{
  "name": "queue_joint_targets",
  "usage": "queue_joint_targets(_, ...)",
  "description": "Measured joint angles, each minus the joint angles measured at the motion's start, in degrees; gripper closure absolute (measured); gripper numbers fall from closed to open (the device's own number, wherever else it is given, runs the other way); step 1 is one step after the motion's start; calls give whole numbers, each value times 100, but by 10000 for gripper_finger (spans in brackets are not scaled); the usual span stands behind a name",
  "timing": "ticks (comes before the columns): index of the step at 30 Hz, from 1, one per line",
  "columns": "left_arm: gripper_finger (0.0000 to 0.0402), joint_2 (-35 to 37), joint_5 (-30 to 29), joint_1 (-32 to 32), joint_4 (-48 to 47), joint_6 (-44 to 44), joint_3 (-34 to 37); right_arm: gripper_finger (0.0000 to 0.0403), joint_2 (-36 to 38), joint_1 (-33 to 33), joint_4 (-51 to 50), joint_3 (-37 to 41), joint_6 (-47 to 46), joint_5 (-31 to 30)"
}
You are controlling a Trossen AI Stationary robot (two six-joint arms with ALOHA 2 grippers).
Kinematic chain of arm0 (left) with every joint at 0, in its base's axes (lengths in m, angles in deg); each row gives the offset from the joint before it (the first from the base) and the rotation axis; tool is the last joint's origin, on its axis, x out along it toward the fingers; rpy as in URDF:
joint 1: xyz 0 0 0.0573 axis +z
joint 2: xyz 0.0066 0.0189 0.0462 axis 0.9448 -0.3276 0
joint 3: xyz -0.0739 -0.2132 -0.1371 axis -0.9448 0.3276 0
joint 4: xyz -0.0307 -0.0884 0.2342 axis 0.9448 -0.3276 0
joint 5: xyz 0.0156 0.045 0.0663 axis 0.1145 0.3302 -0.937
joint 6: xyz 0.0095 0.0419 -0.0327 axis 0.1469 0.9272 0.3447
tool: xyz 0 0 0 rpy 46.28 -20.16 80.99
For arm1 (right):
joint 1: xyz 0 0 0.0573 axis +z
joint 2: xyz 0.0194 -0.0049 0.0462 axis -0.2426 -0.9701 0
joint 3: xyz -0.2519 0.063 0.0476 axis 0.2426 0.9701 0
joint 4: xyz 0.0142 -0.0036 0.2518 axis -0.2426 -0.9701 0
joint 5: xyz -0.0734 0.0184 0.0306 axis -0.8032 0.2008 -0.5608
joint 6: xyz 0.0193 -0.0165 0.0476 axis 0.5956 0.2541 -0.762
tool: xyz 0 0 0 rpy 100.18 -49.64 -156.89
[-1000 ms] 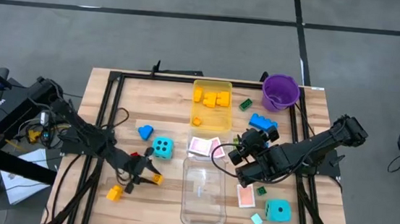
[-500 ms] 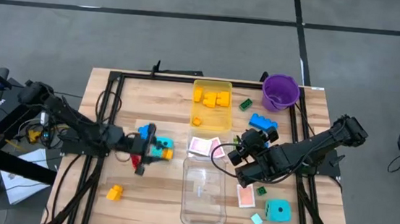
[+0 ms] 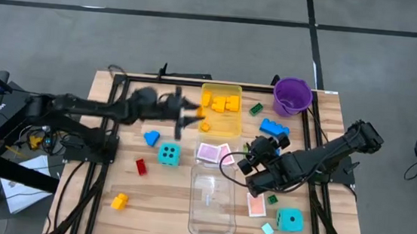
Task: Pick & Place Toys
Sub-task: Put the yellow game piece into the yellow bin
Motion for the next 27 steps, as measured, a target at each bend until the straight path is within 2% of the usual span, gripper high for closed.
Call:
queue_joint_targets(3,270,-610,370,650,-795,107,-813,230,0,61,-2,0,1,0)
queue_joint_targets(6,270,-1340,679,1326,-1994,222,-1806,230,0,115,-7,0,12,0)
queue_joint_targets(9,270,-2142,1351,1900,-3334,400,-2901,230,0,117,-13,0,12,0)
queue_joint_targets(12,270,-2873,1781,2266,-4453,771,-3887,230,0,117,-15,0,21,0)
queue_joint_targets(16,270,-3675,1841,2462,-5546,1284,-4874,230,0,92,6,0,121,0)
queue_joint_targets(20,270,-4226,1838,2465,-6061,1650,-5329,230,0,52,7,0,161,0)
queue_joint_targets(27,268,-4606,1793,2389,-6304,1968,-5360,230,0,52,9,0,161,0)
